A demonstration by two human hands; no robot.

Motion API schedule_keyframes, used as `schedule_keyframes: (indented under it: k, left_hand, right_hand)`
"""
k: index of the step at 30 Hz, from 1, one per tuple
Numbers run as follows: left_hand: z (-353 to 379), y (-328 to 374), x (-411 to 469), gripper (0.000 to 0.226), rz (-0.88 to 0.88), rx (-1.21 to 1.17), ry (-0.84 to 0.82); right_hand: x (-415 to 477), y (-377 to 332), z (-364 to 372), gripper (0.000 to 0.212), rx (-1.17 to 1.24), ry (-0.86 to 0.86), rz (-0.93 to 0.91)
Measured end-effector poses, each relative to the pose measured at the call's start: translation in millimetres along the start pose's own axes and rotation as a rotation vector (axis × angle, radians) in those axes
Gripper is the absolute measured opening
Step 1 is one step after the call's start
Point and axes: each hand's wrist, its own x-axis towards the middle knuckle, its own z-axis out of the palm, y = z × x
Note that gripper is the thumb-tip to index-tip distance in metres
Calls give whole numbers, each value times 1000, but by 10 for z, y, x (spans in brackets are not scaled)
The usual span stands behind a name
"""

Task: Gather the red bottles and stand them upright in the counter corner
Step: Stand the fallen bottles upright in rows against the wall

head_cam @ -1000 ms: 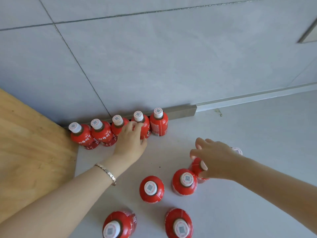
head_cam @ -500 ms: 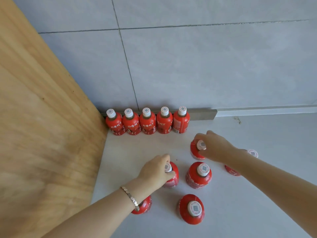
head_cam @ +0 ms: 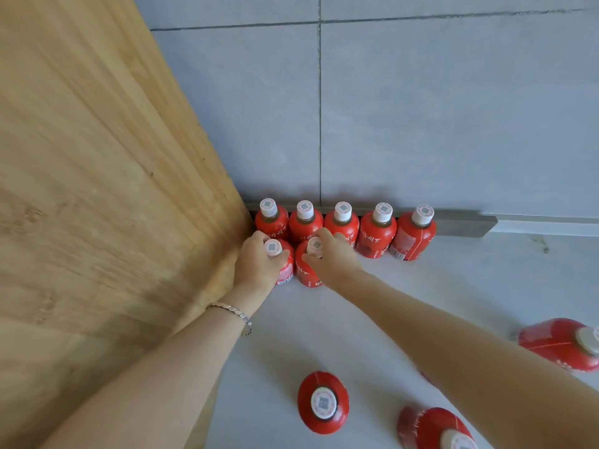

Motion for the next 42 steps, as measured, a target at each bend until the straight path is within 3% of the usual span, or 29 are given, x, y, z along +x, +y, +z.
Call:
schedule_keyframes:
  k: [3,5,8,12,20,23,25,27,29,30,32,35,39,42]
  left_hand:
    - [31,-88,97,20,22,69,60]
    - [56,-112,86,37,5,138,69]
    - [88,-194,77,62,-17,56,-15]
    - [55,-235,109,49,-7,30,-47]
    - [21,-252,171,58,-53,29,-51]
    - [75,-194,148,59,-91,-12,39]
    - [106,-183,139,53,-90,-23,77]
    - [129,-208,132,46,-87,-20,91]
    - [168,-232,111,45,-96,-34,106]
    - [187,-227,96,47,-98,-50,116]
    - [218,-208,75,51,-113,-74,130]
    - [225,-166,69,52,-134,-93,148]
    - [204,-151,53,53,-145,-96,142]
    - [190,-150,38,54,-148,-84,130]
  right_hand:
    - [100,-25,132,43,56,47,48]
    - [120,34,175,56,43,61,105]
    - [118,130,219,69,121,23,119]
    - [110,132,279,72,237,44,109]
    - [139,42,414,76,374,68,229]
    - [126,115,301,78,434,-74,298]
    - [97,259,90,63,311,-81,279]
    - [78,454,-225,45,80,209,199]
    - [75,667,-572,43,-91,504,158]
    - [105,782,-722,46,-138,572,159]
    - [200,980,-931,54,-162,494,227]
    - [335,1146,-1030,54,17,293,290]
    - [324,1152,-973,41,-15,380,291]
    - [101,1103,-842,39,-154,342,236]
